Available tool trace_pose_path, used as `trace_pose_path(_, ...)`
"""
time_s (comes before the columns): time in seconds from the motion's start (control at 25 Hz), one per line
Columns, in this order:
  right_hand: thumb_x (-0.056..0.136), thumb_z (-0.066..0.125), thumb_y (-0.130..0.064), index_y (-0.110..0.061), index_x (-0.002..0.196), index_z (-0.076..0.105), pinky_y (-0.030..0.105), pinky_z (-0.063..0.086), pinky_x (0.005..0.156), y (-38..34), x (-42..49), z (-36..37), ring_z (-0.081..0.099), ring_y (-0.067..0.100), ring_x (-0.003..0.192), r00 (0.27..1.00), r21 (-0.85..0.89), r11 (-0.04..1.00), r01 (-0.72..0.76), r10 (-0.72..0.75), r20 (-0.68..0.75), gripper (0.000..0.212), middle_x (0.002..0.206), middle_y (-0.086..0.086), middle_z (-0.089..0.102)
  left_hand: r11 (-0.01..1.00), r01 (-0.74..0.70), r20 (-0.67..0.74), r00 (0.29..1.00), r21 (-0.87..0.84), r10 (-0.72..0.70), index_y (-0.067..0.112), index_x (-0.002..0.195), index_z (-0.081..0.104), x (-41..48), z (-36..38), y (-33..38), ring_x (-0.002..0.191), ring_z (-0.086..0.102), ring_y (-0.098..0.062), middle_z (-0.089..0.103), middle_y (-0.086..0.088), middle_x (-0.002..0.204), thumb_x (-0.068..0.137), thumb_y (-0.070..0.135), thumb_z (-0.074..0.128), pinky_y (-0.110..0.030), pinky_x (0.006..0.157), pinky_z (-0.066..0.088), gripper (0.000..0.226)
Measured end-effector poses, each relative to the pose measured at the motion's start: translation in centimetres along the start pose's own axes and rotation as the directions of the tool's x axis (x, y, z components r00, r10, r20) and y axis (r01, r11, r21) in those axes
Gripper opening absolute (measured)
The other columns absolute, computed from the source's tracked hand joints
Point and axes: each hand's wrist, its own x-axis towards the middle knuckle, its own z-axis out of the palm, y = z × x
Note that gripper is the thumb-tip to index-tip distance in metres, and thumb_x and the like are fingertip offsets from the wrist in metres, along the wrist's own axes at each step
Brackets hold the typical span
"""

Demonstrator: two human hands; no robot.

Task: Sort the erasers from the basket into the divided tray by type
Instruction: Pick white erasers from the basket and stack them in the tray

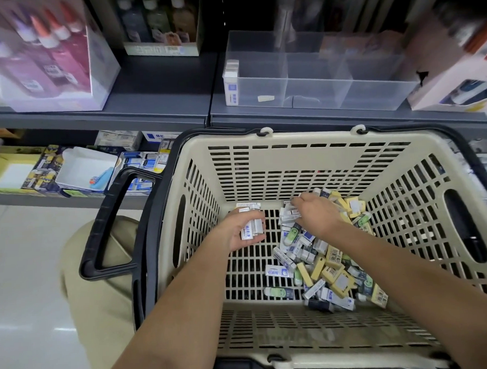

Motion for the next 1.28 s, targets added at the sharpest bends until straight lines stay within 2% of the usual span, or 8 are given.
trace_pose_path(0.24,0.088,0.055,-0.016,-0.019,0.128,0.048,0.031,0.039,0.094,0.6,-0.1,1.0,0.05,0.021,0.11,0.992,-0.089,0.989,0.118,-0.122,-0.032,0.04,0.116,0.0,0.056,1.0,-0.014,-0.011,1.0,-0.013,0.014,0.011,0.107,0.059,-0.1,0.1,0.2,0.087,0.065,-0.023,0.067,-0.012,0.096,0.075,0.005,0.074,-0.032,0.054,0.056,0.036)
trace_pose_path(0.48,0.084,0.057,-0.036,-0.017,0.128,0.048,0.036,0.03,0.101,-0.2,0.0,0.4,0.045,0.021,0.114,0.986,-0.09,0.982,0.165,-0.161,0.046,0.049,0.121,0.002,0.049,1.0,-0.012,-0.03,0.999,-0.002,0.012,0.011,0.101,0.061,0.1,-0.3,0.0,0.082,0.066,-0.02,0.068,-0.01,0.091,0.076,0.012,0.076,-0.033,0.056,0.057,0.029)
trace_pose_path(0.56,0.083,0.056,-0.038,-0.02,0.131,0.045,0.036,0.028,0.101,-0.6,-0.3,-0.4,0.044,0.021,0.118,0.983,-0.001,0.983,0.185,-0.185,0.013,0.052,0.128,0.0,0.048,1.0,-0.002,-0.05,0.999,0.022,0.003,0.011,0.096,0.062,0.2,-0.3,0.0,0.075,0.066,-0.018,0.068,-0.008,0.084,0.074,0.021,0.079,-0.032,0.055,0.057,0.029)
trace_pose_path(0.64,0.084,0.057,-0.032,-0.022,0.132,0.043,0.035,0.032,0.098,-1.3,-0.9,-1.3,0.048,0.02,0.117,0.966,0.196,0.946,0.259,-0.252,-0.06,0.051,0.13,-0.002,0.049,0.999,0.04,-0.048,0.998,0.029,-0.039,0.01,0.097,0.063,0.3,-0.3,0.0,0.071,0.065,-0.017,0.068,-0.007,0.08,0.073,0.034,0.078,-0.03,0.054,0.056,0.037)
trace_pose_path(0.8,0.084,0.062,-0.02,-0.021,0.129,0.049,0.033,0.046,0.091,-2.9,-1.9,-2.7,0.051,0.017,0.112,0.916,0.428,0.809,0.402,-0.36,-0.18,0.047,0.127,-0.002,0.052,0.99,0.135,0.088,0.987,0.036,-0.137,0.011,0.092,0.066,-0.1,-0.3,0.3,0.062,0.066,-0.016,0.068,-0.005,0.072,0.063,0.052,0.075,-0.024,0.049,0.054,0.051)
trace_pose_path(0.92,0.083,0.068,-0.021,-0.024,0.127,0.052,0.026,0.044,0.091,-2.6,-1.8,-3.7,0.051,0.01,0.103,0.919,0.509,0.768,0.39,-0.357,-0.166,0.047,0.119,-0.006,0.051,0.989,0.147,0.152,0.978,0.005,-0.146,0.01,0.097,0.065,-0.4,-0.2,0.4,0.063,0.066,-0.016,0.069,-0.006,0.075,0.062,0.045,0.077,-0.023,0.046,0.053,0.051)
trace_pose_path(1.12,0.074,0.075,-0.026,-0.02,0.115,0.059,0.023,0.04,0.086,-1.6,-1.2,-5.1,0.048,0.008,0.098,0.94,0.506,0.792,0.34,-0.294,-0.173,0.044,0.105,-0.009,0.049,0.985,0.104,0.221,0.973,-0.135,-0.072,0.003,0.101,0.061,-1.1,0.6,0.7,0.066,0.071,-0.022,0.072,-0.015,0.076,0.073,0.014,0.069,-0.026,0.051,0.055,0.031)
trace_pose_path(1.28,0.071,0.078,-0.031,-0.025,0.107,0.059,0.021,0.038,0.081,-0.4,-1.5,-5.9,0.048,0.005,0.095,0.96,0.527,0.803,0.279,-0.227,-0.163,0.041,0.102,-0.015,0.052,0.98,0.073,0.282,0.959,-0.187,-0.018,-0.003,0.1,0.061,-1.9,1.6,1.5,0.071,0.071,-0.028,0.071,-0.022,0.083,0.07,-0.001,0.069,-0.028,0.054,0.057,0.032)
